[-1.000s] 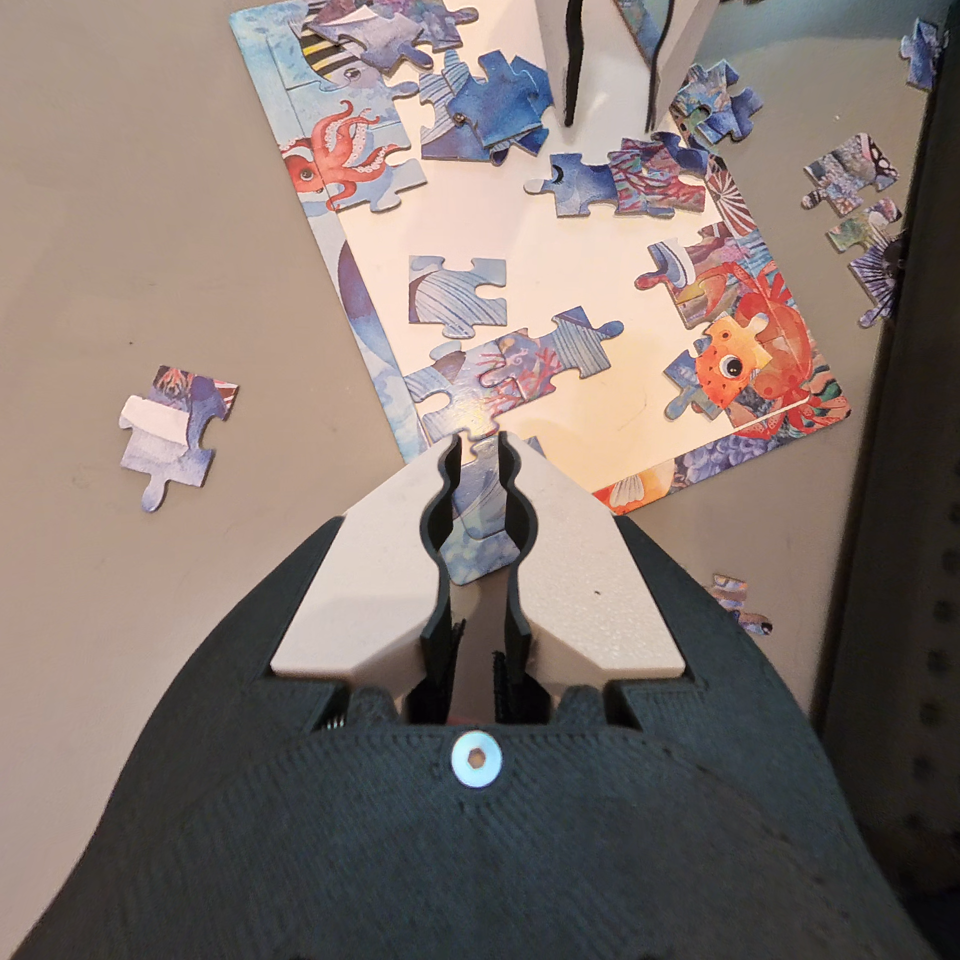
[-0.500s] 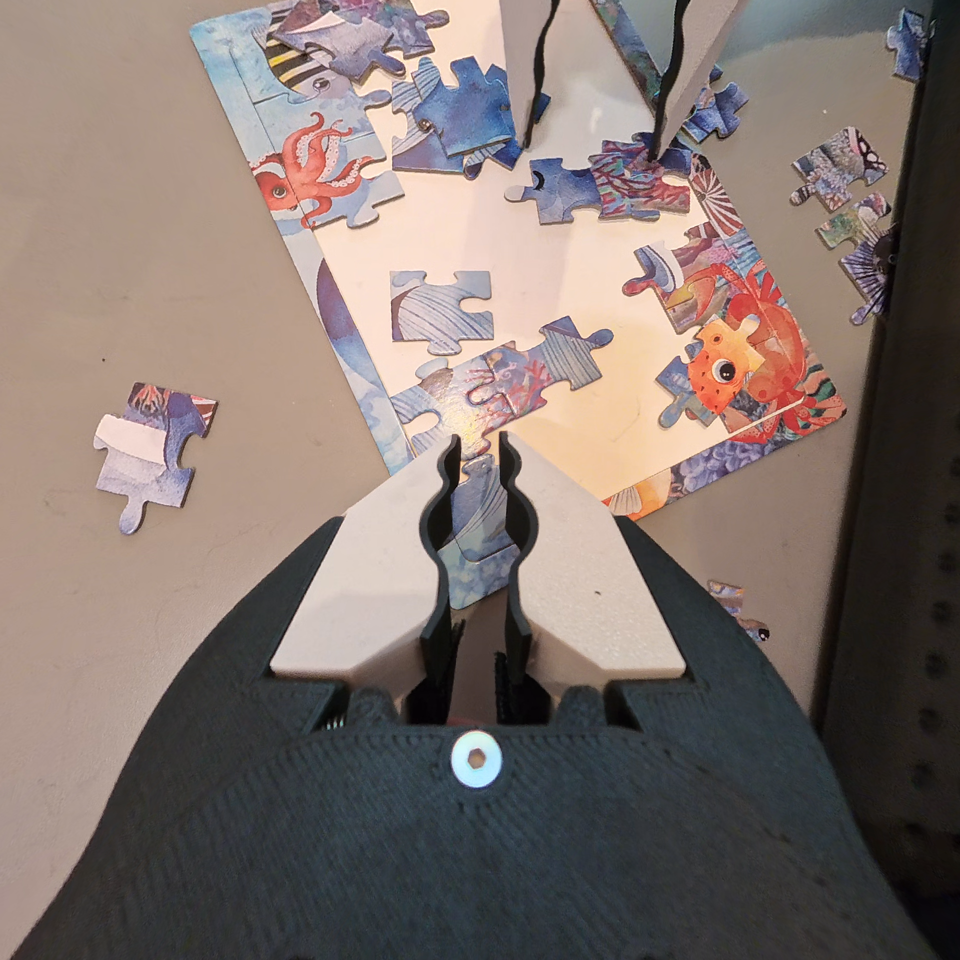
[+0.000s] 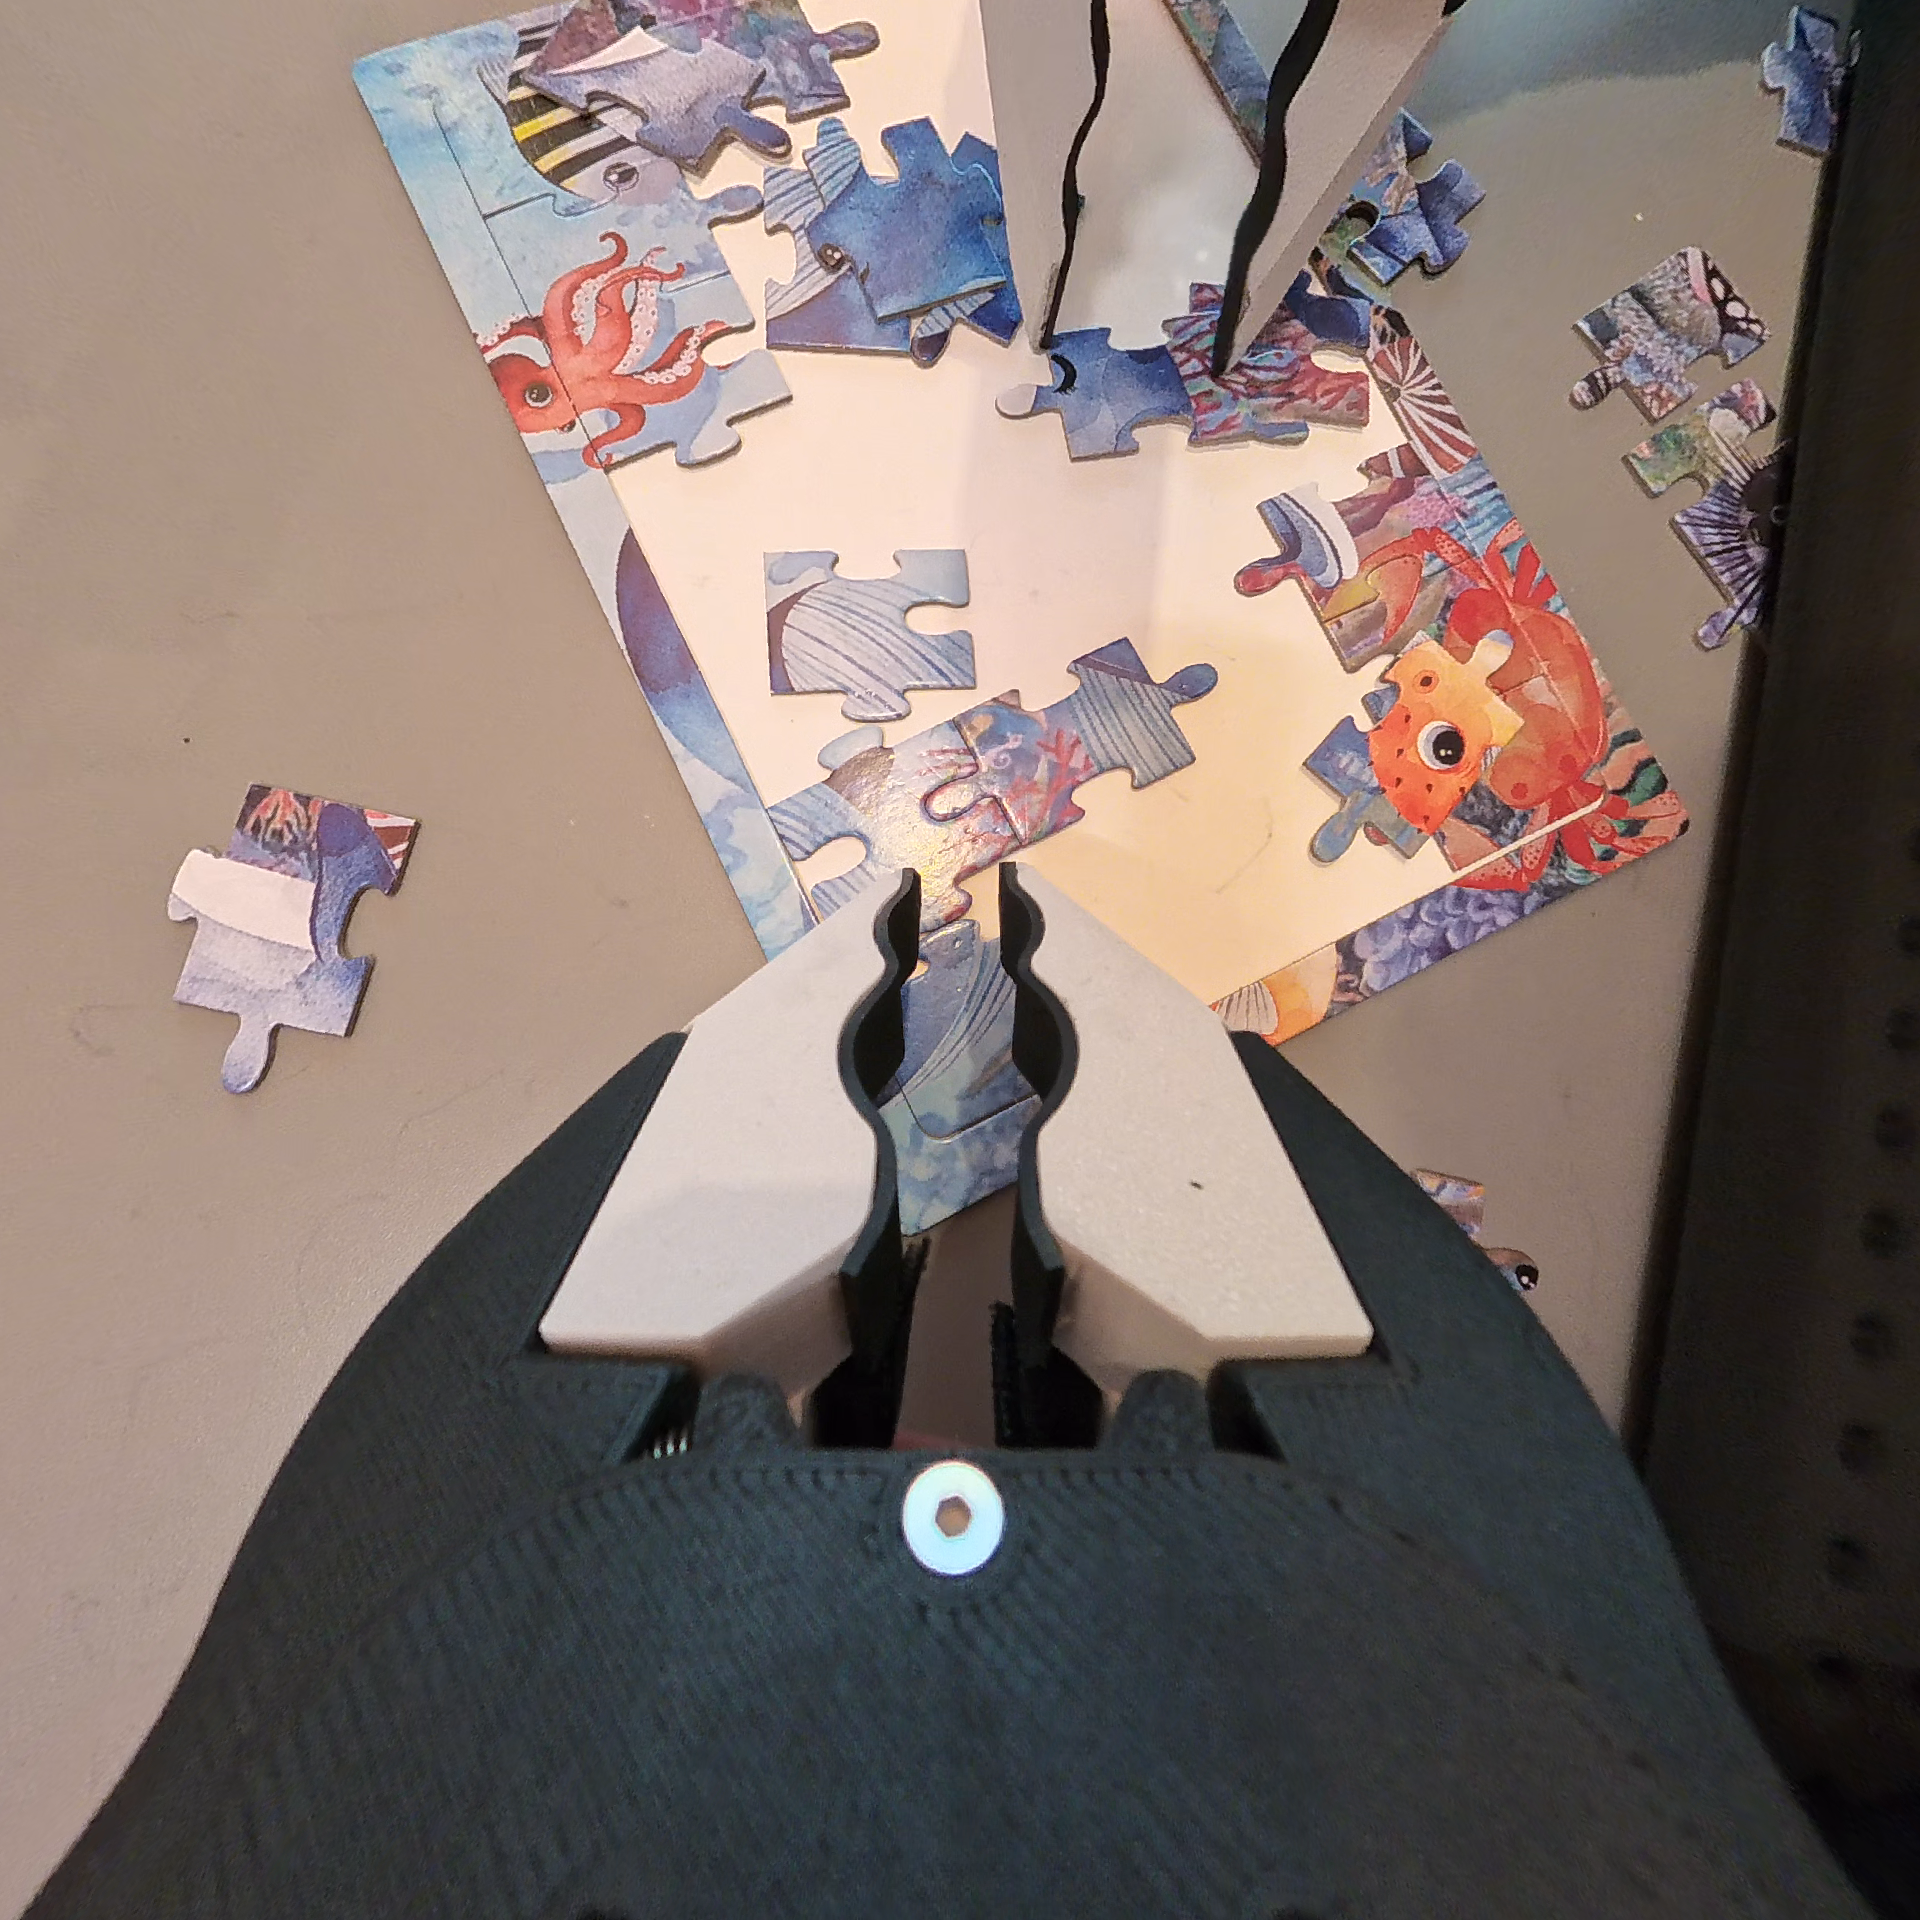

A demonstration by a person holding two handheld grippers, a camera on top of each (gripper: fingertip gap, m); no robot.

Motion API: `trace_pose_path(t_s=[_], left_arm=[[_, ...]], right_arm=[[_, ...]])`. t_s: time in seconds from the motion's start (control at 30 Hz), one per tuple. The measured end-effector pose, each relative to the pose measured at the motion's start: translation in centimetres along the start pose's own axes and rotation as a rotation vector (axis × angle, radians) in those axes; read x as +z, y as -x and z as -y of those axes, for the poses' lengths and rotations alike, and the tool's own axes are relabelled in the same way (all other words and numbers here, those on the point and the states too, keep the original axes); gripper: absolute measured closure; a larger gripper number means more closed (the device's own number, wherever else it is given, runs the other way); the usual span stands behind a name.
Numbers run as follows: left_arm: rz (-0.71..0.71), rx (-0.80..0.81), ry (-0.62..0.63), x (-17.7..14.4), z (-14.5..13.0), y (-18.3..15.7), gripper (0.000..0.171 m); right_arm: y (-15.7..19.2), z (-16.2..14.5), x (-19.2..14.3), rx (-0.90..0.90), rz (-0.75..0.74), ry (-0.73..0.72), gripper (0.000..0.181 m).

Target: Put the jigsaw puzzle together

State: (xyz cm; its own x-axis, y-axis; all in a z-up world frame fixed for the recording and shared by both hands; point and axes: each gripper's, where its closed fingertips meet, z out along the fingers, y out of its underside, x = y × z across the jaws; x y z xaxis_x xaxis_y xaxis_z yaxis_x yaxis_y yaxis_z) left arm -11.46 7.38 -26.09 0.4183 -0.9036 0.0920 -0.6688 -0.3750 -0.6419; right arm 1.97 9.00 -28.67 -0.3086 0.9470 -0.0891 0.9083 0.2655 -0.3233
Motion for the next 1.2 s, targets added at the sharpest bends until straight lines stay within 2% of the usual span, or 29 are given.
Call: trace_pose_path(t_s=[0.07,0.1,0.23,0.37,0.47,0.53,0.67,0.77,0.97,1.07,1.2], left_arm=[[-0.001,0.001,-0.001,0.0,0.0,0.0,0.159],[-0.001,0.001,0.000,0.0,0.0,0.0,0.159],[-0.003,0.004,-0.001,0.1,0.1,-0.1,0.159],[-0.004,0.008,0.001,0.1,0.1,-0.2,0.159],[-0.005,0.008,0.001,0.1,0.1,-0.2,0.159],[-0.005,0.009,0.003,0.2,0.1,-0.3,0.159],[-0.003,0.011,0.001,0.1,0.2,-0.3,0.159],[0.000,0.013,0.002,0.1,0.1,-0.3,0.159],[0.008,0.016,-0.005,-0.3,0.2,-0.2,0.159],[0.011,0.017,-0.007,-0.4,0.3,-0.2,0.158],[0.012,0.018,-0.006,-0.4,0.3,-0.2,0.158]], right_arm=[[0.1,0.1,0.0,-0.003,0.002,-0.001,0.146],[0.4,0.3,0.0,-0.009,0.021,-0.007,0.158],[1.8,1.3,0.5,-0.035,0.083,-0.029,0.159],[1.9,1.0,0.2,-0.022,0.069,-0.006,0.140],[2.5,0.8,0.3,-0.022,0.094,-0.002,0.116],[3.1,1.0,0.4,-0.036,0.108,-0.002,0.106],[3.6,1.0,0.6,-0.074,0.094,0.017,0.098],[3.6,0.9,0.7,-0.090,0.062,0.039,0.099],[3.2,0.9,1.0,-0.149,-0.017,0.105,0.112],[3.6,1.2,1.1,-0.179,-0.007,0.097,0.123],[3.8,1.3,1.1,-0.195,-0.010,0.109,0.127]])
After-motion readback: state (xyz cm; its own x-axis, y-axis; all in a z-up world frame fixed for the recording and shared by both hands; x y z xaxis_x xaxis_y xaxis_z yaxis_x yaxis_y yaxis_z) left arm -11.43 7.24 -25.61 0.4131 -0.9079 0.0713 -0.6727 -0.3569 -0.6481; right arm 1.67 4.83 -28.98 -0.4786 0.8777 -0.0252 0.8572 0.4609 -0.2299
